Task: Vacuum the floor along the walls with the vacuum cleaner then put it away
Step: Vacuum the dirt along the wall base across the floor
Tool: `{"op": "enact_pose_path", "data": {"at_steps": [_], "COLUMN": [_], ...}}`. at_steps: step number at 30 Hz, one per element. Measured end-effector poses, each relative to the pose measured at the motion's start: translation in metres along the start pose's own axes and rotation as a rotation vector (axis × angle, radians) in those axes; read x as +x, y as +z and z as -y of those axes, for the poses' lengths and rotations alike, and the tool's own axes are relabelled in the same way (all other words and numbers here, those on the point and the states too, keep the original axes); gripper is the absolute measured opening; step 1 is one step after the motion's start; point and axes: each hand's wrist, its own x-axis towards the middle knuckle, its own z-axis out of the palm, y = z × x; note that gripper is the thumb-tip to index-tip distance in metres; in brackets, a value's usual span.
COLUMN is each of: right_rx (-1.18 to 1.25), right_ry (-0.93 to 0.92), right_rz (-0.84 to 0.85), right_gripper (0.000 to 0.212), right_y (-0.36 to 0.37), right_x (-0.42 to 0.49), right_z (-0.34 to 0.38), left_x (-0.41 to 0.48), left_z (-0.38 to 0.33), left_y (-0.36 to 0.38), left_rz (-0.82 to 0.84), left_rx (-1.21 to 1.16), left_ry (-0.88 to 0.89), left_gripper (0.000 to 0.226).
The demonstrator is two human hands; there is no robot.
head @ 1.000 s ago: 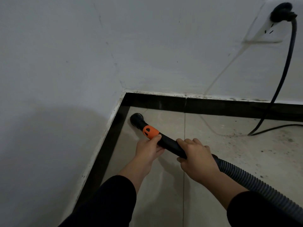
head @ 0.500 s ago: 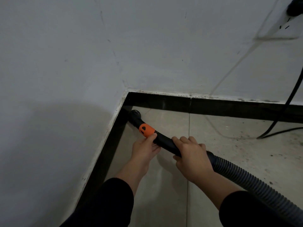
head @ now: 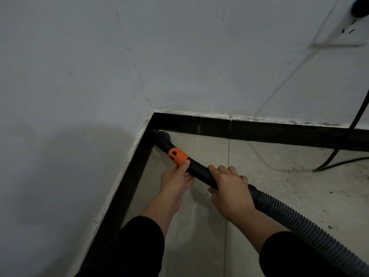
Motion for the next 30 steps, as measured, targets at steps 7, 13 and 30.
{"op": "enact_pose_path", "data": {"at_steps": [7, 13, 30], "right_rx": [0.031, 0.091, 0.139], "right_ry": [0.025, 0.052, 0.074], "right_rz": [-0.012, -0.038, 0.053], "right_gripper": [0.042, 0.039, 0.031], "right_y": [-0.002, -0.007, -0.014], "right_x": [0.005, 0.011, 0.009], "right_z": [0.000, 0.006, 0.000], "left_x": [0.004, 0.006, 0.004], "left_z": [-0.003, -0.010, -0.002], "left_y": [0.007, 0.014, 0.014], "left_rz": [-0.031, -0.054, -0.182], "left_rx": [-0.021, -0.098, -0.085], "left_ry": [0.000, 0.024, 0.055], "left_gripper": [0.037, 0.042, 0.025]}}
